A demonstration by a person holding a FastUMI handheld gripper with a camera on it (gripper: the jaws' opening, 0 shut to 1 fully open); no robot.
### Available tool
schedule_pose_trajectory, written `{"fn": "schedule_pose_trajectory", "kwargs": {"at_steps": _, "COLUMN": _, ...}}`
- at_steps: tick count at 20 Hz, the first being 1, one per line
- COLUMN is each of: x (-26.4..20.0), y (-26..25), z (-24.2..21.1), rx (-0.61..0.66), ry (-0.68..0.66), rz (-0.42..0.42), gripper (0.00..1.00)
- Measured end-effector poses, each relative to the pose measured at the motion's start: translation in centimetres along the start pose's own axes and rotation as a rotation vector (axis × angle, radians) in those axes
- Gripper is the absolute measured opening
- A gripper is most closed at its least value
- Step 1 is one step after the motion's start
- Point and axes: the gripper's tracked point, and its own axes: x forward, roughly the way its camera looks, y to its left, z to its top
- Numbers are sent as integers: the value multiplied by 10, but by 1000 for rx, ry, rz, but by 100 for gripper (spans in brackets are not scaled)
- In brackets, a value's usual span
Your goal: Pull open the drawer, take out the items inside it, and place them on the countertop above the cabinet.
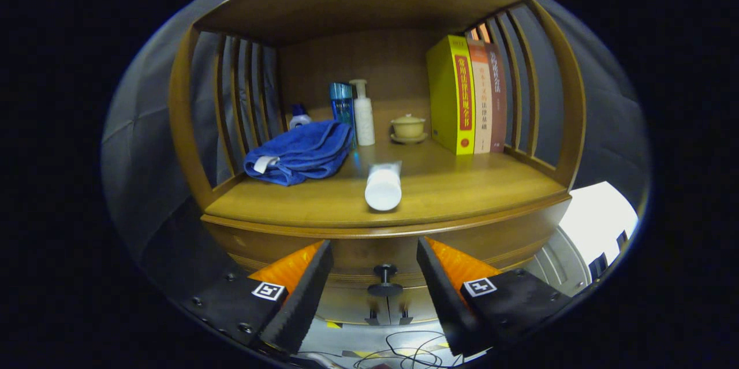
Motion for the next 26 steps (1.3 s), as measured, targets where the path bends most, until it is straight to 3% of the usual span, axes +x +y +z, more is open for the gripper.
{"fn": "schedule_pose_trajectory", "kwargs": {"at_steps": 7, "x": -80, "y": -3, "z": 58, "rx": -21, "ry": -185, "rz": -9, "gripper": 96}}
{"fn": "schedule_pose_trajectory", "kwargs": {"at_steps": 13, "x": -131, "y": 1, "z": 73, "rx": -31, "ry": -268, "rz": -13, "gripper": 96}}
{"fn": "schedule_pose_trajectory", "kwargs": {"at_steps": 26, "x": -169, "y": 11, "z": 72, "rx": -48, "ry": -343, "rz": -5, "gripper": 96}}
